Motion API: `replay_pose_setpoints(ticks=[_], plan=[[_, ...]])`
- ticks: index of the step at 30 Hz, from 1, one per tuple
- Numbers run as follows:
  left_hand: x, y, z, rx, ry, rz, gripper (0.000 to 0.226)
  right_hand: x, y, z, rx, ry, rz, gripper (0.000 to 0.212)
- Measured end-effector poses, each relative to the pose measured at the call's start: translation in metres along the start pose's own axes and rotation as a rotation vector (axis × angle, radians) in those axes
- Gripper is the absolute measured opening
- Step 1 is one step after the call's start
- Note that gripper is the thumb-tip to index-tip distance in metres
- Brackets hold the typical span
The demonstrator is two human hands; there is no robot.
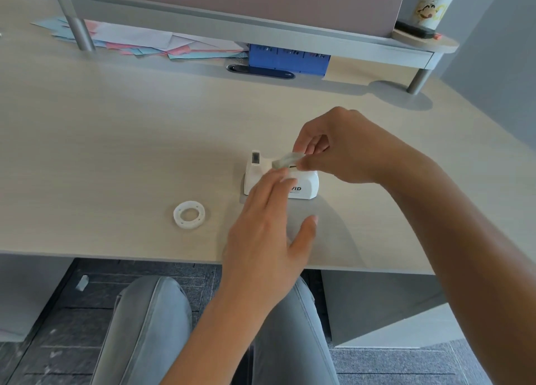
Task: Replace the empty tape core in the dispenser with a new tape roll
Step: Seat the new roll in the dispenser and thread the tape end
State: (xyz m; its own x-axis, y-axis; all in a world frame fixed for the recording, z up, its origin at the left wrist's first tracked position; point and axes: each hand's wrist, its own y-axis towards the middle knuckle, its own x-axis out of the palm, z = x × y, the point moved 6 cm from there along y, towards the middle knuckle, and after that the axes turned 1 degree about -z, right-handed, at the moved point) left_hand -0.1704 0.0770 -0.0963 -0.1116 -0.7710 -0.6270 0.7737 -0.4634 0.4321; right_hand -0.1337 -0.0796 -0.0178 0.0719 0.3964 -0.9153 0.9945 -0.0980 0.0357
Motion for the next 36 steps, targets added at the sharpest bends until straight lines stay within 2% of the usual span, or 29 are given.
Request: replay_pose_setpoints(ticks=[3,6,11,16,27,32,36], plan=[[-0.015,0.015,0.001,-0.082,-0.133,0.156,0.037,0.004,-0.005,0.004,0.004,0.044,0.063,0.014],[-0.029,0.042,0.002,-0.191,-0.064,0.244,0.029,0.009,-0.011,0.014,-0.005,0.153,0.149,0.021],[-0.026,0.073,0.001,-0.302,0.118,0.103,0.027,0.018,-0.021,0.031,0.008,0.401,0.229,0.029],[-0.025,0.082,0.004,-0.342,0.165,0.067,0.022,0.021,-0.022,0.036,-0.004,0.462,0.245,0.029],[-0.026,0.087,0.014,-0.362,0.125,0.108,0.014,0.022,-0.022,0.037,-0.007,0.485,0.247,0.034],[-0.026,0.088,0.012,-0.357,0.118,0.100,0.014,0.020,-0.022,0.032,0.006,0.439,0.254,0.035],[-0.031,0.092,0.009,-0.356,0.078,0.081,0.015,0.018,-0.021,0.022,0.005,0.334,0.261,0.043]])
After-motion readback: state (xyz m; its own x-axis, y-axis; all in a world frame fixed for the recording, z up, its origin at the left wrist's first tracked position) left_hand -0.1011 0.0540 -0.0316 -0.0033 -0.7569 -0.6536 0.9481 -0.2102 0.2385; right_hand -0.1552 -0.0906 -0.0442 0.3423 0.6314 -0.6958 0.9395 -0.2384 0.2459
